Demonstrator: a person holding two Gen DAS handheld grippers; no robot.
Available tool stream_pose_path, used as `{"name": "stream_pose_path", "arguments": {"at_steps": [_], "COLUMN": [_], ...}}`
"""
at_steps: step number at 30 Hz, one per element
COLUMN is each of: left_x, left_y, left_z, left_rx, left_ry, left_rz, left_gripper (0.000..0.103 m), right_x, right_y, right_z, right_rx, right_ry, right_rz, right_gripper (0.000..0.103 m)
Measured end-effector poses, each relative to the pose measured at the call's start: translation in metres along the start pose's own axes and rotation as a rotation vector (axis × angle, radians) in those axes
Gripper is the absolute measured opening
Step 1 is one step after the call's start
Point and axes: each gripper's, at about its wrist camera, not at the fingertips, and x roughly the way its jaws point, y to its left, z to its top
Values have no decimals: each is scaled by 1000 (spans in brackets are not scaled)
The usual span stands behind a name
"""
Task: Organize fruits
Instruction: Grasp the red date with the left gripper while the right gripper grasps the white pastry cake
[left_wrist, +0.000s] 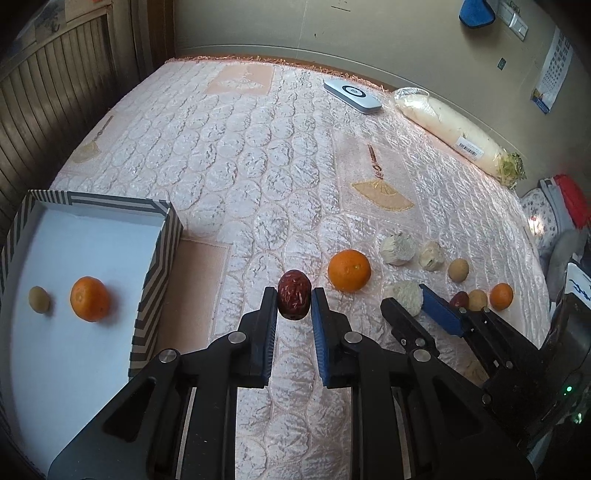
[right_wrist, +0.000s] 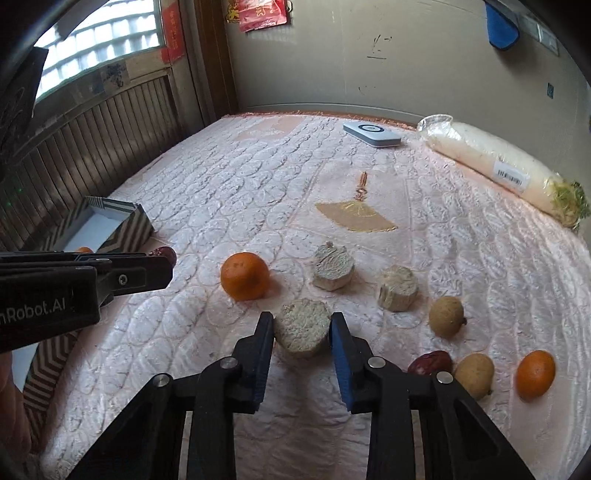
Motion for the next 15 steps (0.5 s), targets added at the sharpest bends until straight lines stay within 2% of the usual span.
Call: {"name": "stream_pose_path", "arguments": {"at_steps": [5, 9, 15], "left_x": [-12, -28, -52], "left_y": [13, 28, 58], "left_z": [-8, -16, -33], "left_rx": [-25, -37, -57], "left_ry": [-5, -33, -76], "left_rz": [-20, -17, 15], "left_gripper": [18, 18, 18], "right_x": [-17, -42, -63], "right_y": [7, 17, 44], "right_z": [-6, -12, -14], "right_rx": [-4, 1, -15], "right_ry": [-23, -72, -98], "right_rz": [-17, 18, 81], "right_gripper": [30, 29, 29]}}
